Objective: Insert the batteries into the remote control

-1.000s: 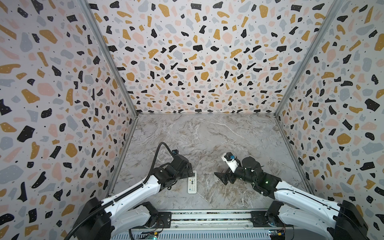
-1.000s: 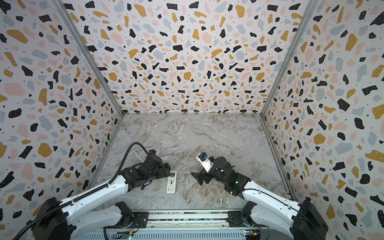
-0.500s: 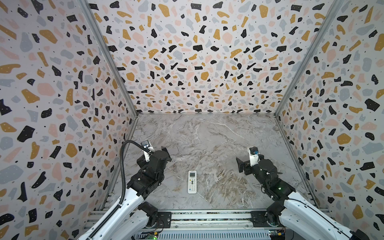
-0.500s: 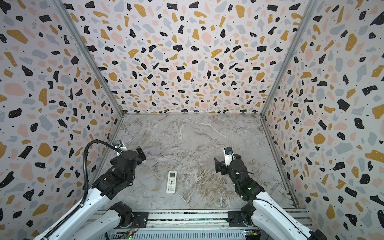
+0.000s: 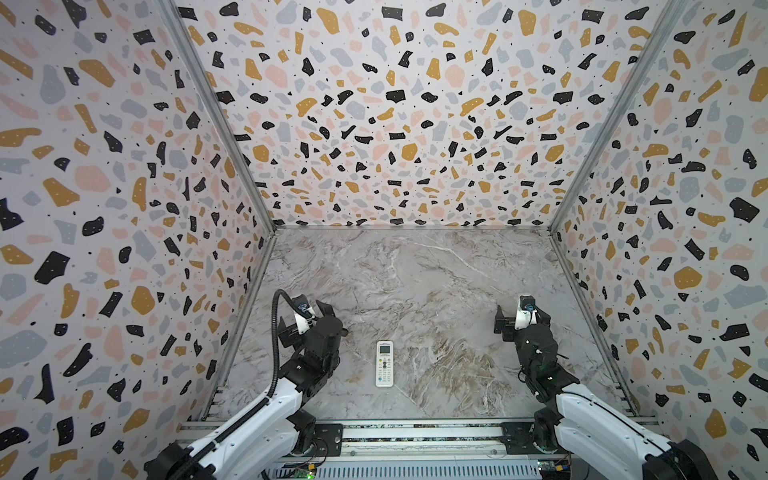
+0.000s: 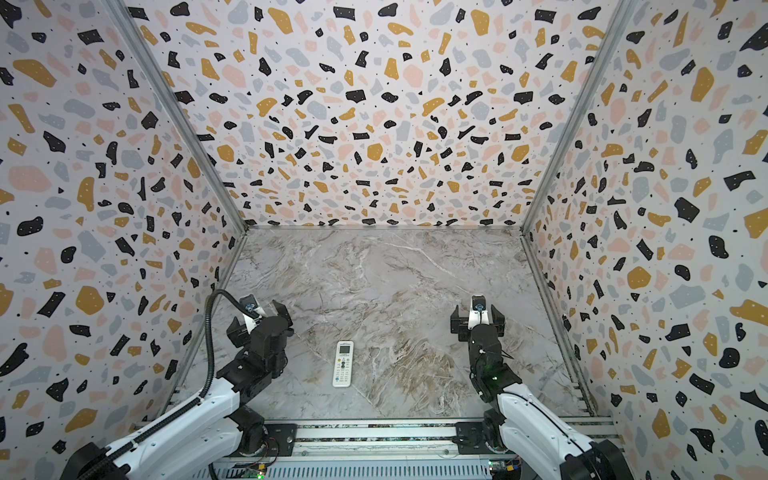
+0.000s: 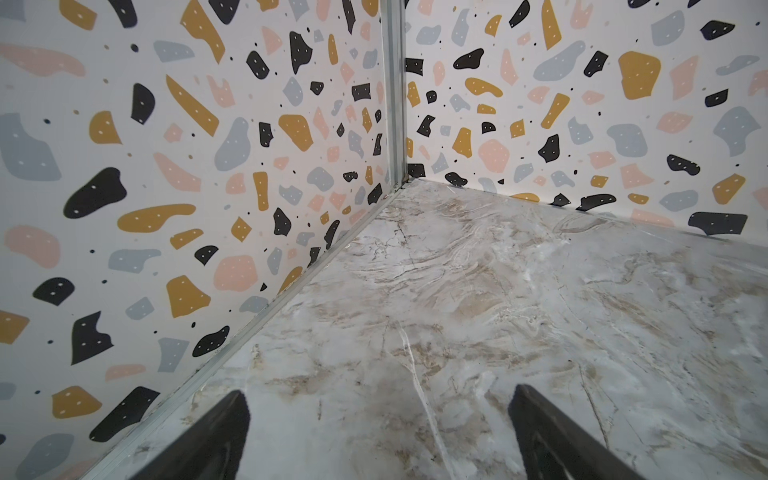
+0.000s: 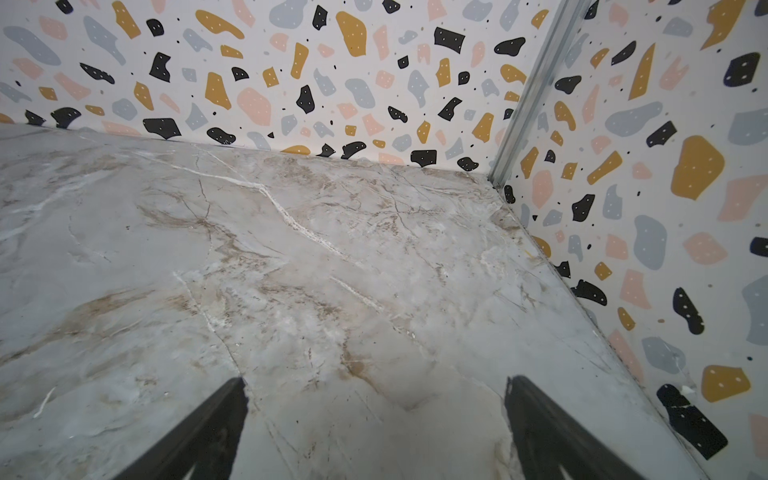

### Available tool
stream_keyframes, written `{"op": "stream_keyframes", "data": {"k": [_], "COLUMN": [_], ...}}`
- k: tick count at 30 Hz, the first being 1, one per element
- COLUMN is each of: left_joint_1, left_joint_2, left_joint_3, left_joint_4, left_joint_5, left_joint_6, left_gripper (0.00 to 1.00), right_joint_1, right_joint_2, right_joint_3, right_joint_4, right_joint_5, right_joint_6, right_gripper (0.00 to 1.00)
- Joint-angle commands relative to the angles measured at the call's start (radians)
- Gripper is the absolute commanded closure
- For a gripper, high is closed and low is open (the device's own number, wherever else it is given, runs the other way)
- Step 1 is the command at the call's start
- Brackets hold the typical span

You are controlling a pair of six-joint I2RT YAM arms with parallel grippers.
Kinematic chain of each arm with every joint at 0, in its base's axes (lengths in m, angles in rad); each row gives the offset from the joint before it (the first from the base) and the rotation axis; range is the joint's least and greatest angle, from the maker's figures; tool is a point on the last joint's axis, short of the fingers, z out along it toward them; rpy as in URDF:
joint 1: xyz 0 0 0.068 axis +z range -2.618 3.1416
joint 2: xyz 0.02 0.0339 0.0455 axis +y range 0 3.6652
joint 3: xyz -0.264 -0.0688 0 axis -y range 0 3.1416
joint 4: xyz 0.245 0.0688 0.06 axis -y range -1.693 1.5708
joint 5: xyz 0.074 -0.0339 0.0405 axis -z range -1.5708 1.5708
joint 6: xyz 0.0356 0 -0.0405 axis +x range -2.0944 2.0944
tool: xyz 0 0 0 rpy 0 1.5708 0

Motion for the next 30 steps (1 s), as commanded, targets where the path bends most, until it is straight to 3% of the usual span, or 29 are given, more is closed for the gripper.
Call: {"op": "stream_keyframes", "data": {"k": [1,4,10,17,21,25,28,30], "left_joint_1": [0.011,0.036,0.107,0.186,0.215,0.278,0.297,0.298], "left_joint_2": [0.097,0.247,0.457,0.517,0.485,0.476,0.566,0.543], "left_joint_3": [-0.070,-0.048,-0.034,-0.117,-0.125,-0.180,-0.185,-0.151], "left_joint_4": [0.458,0.579,0.794,0.963,0.927,0.991,1.110,1.007], "left_joint_5": [-0.067,-0.098,-0.039,0.157,0.275,0.349,0.349,0.364], "left_joint_6": [0.183,0.225,0.347,0.332,0.333,0.275,0.271,0.270], "left_gripper": [0.00,0.01,0.01,0.01,0.01,0.00,0.01,0.01], "right_joint_1": [-0.021,-0.031,-0.064,-0.085,-0.096,-0.131,-0.160,-0.197], "right_joint_2": [0.089,0.189,0.339,0.411,0.496,0.551,0.553,0.563], "right_joint_3": [-0.014,-0.013,-0.029,-0.007,0.010,0.037,0.049,0.051], "right_joint_4": [0.219,0.317,0.522,0.586,0.664,0.665,0.640,0.640], "right_joint_5": [-0.012,-0.009,-0.042,-0.116,-0.112,-0.137,-0.163,-0.186], "right_joint_6": [-0.066,-0.088,-0.119,-0.143,-0.153,-0.134,-0.106,-0.065], "right_gripper": [0.01,0.01,0.01,0.01,0.01,0.01,0.01,0.01]}}
